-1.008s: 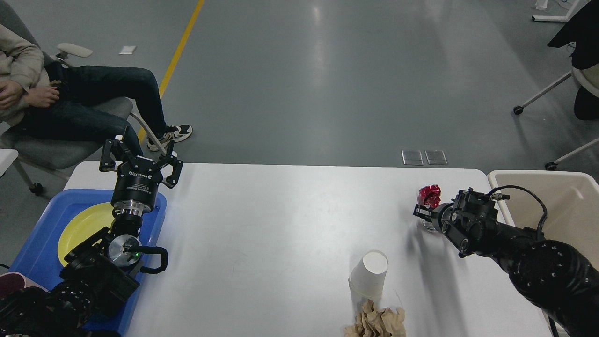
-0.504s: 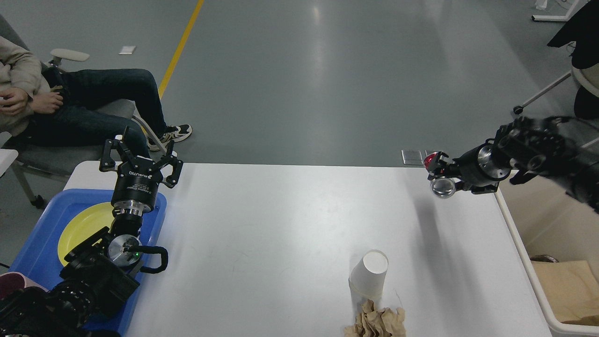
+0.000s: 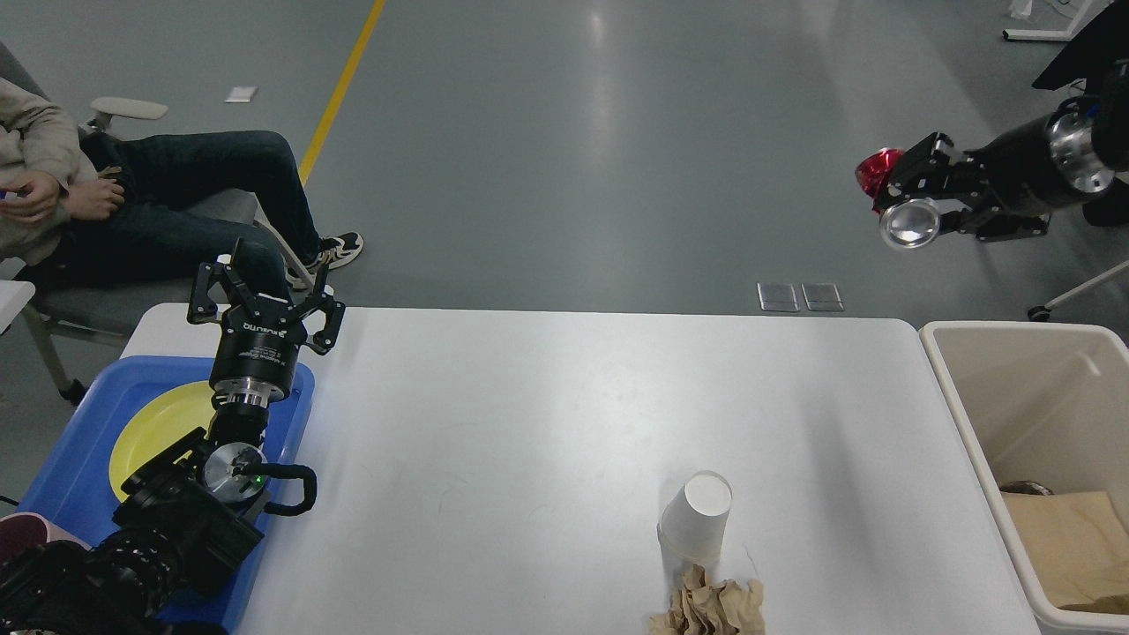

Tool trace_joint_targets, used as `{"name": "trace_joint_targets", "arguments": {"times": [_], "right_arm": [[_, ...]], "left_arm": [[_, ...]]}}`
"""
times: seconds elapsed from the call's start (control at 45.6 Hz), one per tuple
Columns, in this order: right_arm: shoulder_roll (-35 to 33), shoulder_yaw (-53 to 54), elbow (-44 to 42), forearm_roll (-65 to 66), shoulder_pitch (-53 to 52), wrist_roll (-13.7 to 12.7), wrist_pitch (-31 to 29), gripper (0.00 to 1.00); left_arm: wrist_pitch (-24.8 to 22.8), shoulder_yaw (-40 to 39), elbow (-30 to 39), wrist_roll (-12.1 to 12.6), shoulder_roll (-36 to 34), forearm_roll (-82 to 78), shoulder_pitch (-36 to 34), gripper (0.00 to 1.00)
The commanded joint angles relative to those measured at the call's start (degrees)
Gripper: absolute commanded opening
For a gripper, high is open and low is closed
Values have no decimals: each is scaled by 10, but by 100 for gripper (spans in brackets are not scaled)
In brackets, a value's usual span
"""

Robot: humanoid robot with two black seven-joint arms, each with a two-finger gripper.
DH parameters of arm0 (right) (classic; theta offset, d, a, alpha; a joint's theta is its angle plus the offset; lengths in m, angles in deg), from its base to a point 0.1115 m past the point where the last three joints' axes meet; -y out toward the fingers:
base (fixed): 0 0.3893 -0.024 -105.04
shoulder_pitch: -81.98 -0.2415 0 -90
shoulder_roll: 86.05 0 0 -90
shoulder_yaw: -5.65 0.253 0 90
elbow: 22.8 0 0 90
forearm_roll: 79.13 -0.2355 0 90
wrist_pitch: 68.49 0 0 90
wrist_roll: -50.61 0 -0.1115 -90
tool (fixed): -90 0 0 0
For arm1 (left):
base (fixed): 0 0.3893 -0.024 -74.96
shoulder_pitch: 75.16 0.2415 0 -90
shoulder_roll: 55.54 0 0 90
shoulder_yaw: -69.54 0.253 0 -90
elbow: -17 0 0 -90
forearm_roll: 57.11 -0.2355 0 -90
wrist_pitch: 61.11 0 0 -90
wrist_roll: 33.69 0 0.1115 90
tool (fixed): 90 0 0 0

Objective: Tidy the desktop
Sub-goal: 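Lift the red can and drop it into the white bin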

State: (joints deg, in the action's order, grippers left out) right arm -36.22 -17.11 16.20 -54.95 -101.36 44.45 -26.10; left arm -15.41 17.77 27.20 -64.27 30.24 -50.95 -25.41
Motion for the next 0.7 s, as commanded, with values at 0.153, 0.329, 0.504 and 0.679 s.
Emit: {"name": "trace_joint_targets", "arguments": {"times": [0.153,0.329,0.504,0.679], "right_arm": [[-4,1,-121,0,170,-1,123,0],[7,2,-147,-1,302,0,225,0],[39,1,-166,0,400,0,318,14],[98,-3,-268,0,470,2,327,71]], "left_arm": [[0,0,0,0,0,0,0,97],[0,0,0,0,0,0,0,97],[0,0,0,0,0,0,0,97],[0,0,0,0,0,0,0,97]]}}
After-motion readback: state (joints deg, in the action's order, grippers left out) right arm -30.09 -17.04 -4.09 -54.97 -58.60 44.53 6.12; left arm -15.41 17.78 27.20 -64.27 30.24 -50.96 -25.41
